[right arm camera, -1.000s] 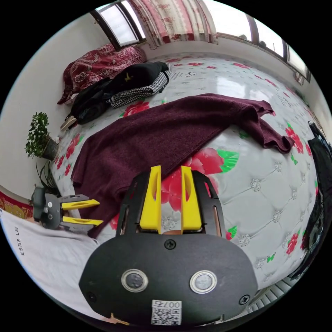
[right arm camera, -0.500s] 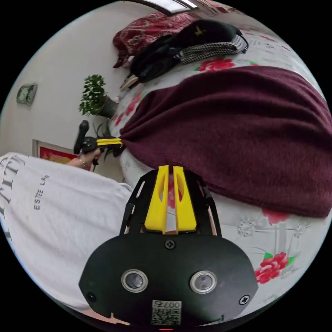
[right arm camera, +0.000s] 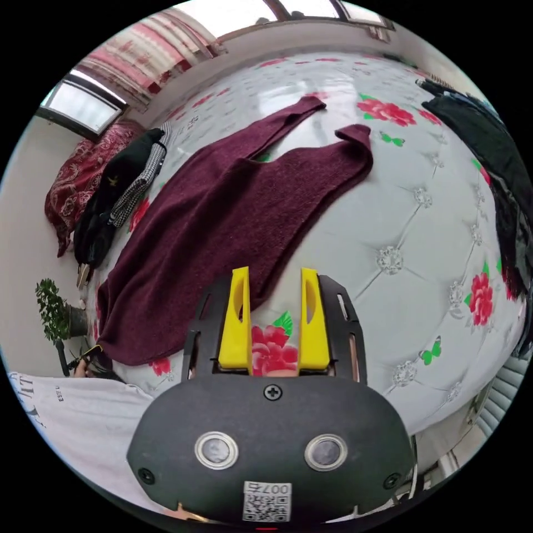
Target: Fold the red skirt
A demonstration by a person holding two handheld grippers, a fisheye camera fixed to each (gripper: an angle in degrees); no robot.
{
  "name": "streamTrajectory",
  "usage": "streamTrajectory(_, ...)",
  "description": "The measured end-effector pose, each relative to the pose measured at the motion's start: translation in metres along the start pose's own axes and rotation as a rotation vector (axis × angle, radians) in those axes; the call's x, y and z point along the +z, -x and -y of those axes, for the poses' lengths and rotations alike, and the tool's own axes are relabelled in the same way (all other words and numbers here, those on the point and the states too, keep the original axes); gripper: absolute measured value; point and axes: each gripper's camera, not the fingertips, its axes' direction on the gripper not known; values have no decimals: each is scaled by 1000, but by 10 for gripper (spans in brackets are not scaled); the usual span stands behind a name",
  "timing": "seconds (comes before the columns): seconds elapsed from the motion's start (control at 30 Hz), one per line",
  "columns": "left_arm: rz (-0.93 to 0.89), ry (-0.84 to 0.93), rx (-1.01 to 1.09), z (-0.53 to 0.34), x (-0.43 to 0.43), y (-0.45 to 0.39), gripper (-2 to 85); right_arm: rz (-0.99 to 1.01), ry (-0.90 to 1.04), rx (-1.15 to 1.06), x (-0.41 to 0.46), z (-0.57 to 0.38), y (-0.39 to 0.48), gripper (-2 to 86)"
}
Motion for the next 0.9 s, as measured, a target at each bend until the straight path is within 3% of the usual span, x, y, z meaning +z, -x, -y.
streamTrajectory(0.1,-29,-39,-22,-6,-24,3,2,-10,49,-71,6,-6,24,101)
streamTrajectory(0.2,-52,-69,-43,-7,-36,7,1,-228,44,-149,12,-12,42,75)
streamTrajectory(0.3,-106,-80,-62,11,-43,13,0,-78,71,-135,4,10,34,35)
streamTrajectory(0.4,-277,-222,-86,53,-90,28,-1,57,-79,-171,-41,57,45,14)
streamTrajectory(0.57,-331,-520,-25,102,-223,37,-2,-6,-396,-412,-165,110,121,4)
streamTrajectory(0.67,-353,-735,50,84,-311,47,-2,67,-588,-484,-245,97,146,2)
streamTrajectory(0.8,-294,-899,131,18,-377,64,-1,8,-761,-584,-305,38,157,1)
streamTrajectory(0.9,-278,-891,168,-37,-374,77,0,43,-780,-564,-321,-3,130,2)
